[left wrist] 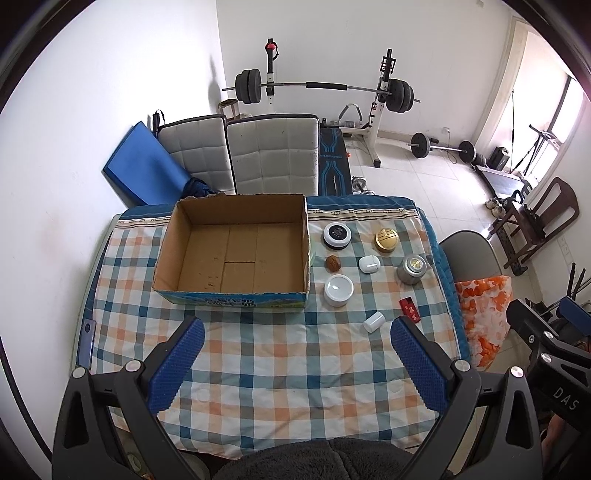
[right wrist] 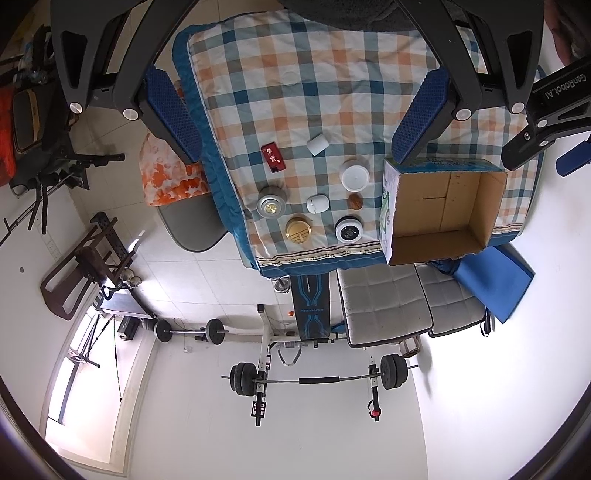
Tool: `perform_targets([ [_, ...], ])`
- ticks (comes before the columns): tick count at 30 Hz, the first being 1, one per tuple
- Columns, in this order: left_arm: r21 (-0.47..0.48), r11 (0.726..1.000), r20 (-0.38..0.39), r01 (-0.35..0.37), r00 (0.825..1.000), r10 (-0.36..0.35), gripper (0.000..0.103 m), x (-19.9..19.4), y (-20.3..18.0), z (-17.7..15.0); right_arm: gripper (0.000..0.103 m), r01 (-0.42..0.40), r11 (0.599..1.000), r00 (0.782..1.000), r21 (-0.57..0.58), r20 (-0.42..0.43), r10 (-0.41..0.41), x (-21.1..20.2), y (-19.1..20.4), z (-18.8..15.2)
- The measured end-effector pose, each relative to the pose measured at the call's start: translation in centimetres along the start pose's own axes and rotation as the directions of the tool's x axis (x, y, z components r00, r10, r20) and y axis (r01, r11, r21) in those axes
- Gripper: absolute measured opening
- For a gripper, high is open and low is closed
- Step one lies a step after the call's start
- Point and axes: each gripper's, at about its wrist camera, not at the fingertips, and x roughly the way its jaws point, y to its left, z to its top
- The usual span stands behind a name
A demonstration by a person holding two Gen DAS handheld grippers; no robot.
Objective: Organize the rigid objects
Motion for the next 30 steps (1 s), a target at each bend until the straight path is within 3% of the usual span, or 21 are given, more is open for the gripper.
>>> perform_targets([
  [8,-0.002,1.000,-0.004,0.001,1.000,-0.001,0.103,0.1,0.1,0.0,0.103,-0.007,1.000,1.000,0.002,0.021,0.007,0.4,0.0,-0.1],
  [18,0.009,1.000,-0.003,-0.003,1.000,0.003,0.103,1.3,-0.3,0.6,0.103,-0.047,0.997,0.998,0.058,-0.028,0.049,2.8,-0.6,0.8],
  [23,0.041,0.999,-0.079,0.017,0.997,-0.014,0.103,6.9,-2.0,3.1,0.103,-0.058,0.991,0.992,0.120,-0.106,0.071,8.1,-2.7,2.4],
  [25,0.054,0.998,-0.111,0.016,0.994,-0.010,0.103,9.5,-2.9,4.1,0.103,-0.066,0.989,0.995,0.132,-0.067,0.076,11.0,-3.8,3.8],
  [30,0.050,0.998,-0.228,0.028,0.974,-0.015,0.103,17.6,-4.8,6.8,0.103,-0.050,0.991,0.991,0.125,-0.116,0.065,20.7,-5.2,7.2],
])
